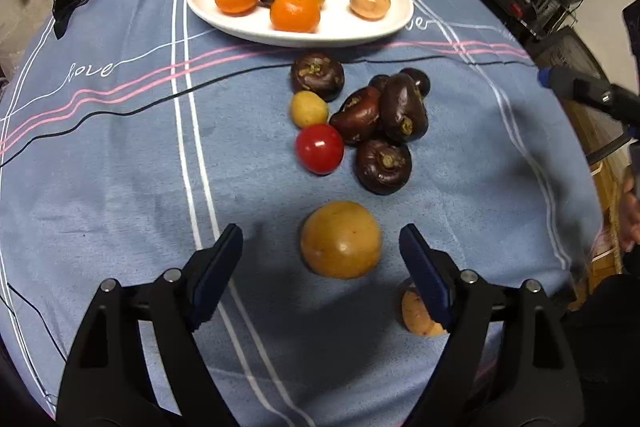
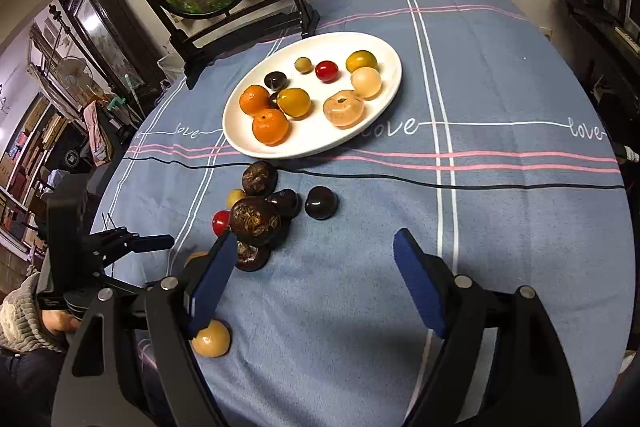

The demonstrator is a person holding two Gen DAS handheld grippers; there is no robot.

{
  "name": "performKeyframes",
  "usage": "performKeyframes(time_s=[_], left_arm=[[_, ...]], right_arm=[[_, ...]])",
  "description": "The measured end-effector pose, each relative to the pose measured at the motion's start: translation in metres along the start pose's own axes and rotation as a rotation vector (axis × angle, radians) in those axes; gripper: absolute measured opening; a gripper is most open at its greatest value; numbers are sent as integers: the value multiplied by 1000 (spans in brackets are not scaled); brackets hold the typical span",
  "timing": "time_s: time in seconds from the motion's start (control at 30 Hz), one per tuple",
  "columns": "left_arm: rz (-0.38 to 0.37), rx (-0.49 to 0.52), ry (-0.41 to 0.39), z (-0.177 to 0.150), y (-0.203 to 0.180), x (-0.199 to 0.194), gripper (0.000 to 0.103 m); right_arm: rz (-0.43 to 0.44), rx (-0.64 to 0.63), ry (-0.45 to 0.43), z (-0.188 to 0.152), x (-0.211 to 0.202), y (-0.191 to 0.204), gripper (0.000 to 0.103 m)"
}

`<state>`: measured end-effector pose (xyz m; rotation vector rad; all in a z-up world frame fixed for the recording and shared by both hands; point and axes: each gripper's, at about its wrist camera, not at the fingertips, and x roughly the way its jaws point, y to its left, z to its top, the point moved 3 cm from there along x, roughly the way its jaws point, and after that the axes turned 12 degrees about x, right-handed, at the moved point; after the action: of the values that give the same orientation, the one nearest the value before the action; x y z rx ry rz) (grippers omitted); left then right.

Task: Organize fruits
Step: 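Grasp a large pale orange fruit with the left tool while the right tool grasps a pale round fruit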

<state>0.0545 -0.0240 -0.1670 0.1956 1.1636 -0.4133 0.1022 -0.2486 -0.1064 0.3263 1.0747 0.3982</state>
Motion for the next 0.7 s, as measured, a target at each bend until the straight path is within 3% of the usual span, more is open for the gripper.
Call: performKeyframes(time_s=[0.13, 0.3, 0.57, 0.7], left_arm=[[28, 14, 26, 4, 1, 14, 83], [-9, -16, 22, -1, 7, 19, 83], [-33, 18, 15, -1, -1, 21, 67], [-66, 16, -7, 1, -7, 20, 46]], right_arm=[[-4, 7, -9, -1, -4, -1, 81], [-7, 14, -8, -2, -6, -2, 81], [-7, 20, 3, -4, -7, -2, 81], [1, 11, 15, -6, -6, 1, 81]])
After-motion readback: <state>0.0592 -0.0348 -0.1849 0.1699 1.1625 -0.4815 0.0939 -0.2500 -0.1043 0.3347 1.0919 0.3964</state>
